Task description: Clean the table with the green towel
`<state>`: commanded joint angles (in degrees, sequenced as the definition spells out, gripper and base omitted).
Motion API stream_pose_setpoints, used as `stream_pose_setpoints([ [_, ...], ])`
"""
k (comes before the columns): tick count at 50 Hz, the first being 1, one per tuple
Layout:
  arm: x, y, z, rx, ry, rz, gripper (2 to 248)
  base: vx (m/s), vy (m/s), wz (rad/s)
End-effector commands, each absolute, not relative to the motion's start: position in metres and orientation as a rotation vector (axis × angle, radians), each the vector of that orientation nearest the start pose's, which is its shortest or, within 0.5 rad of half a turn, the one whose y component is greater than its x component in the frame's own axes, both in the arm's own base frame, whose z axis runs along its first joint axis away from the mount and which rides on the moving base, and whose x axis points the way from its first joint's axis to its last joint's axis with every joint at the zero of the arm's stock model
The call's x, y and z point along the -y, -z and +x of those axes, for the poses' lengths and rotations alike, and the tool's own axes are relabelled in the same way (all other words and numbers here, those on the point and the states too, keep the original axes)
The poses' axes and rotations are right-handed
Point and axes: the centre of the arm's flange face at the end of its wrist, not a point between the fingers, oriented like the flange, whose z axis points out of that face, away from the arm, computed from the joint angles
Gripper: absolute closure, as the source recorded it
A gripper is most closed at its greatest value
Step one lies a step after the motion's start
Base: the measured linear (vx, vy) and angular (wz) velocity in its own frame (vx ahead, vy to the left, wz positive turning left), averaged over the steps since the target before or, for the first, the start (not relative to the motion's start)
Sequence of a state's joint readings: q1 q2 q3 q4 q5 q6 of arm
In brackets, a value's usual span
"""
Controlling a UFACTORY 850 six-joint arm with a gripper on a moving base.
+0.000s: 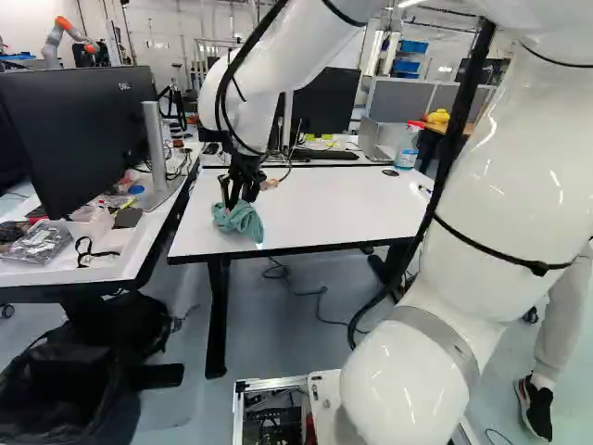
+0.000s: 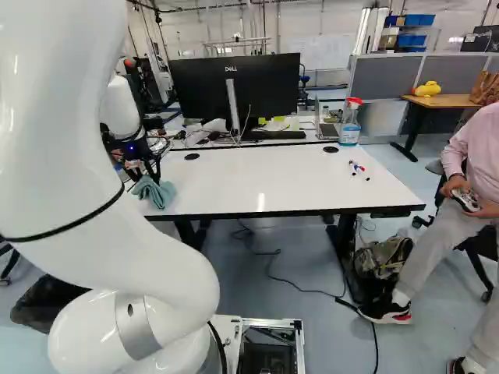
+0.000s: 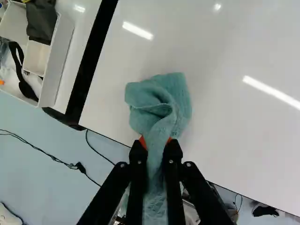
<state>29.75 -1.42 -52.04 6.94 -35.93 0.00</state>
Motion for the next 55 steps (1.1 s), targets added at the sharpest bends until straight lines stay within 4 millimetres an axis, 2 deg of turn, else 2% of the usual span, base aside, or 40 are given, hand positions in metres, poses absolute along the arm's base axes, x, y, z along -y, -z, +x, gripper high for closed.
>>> stream_pose_setpoints([
  [34, -0.159, -0.558, 0.398, 0.41, 0.503, -2.919, 203, 0.0, 0.0, 0.0],
  [55, -0.121, -0.558, 0.415, 0.27, 0.515, -2.95, 203, 0.0, 0.0, 0.0],
])
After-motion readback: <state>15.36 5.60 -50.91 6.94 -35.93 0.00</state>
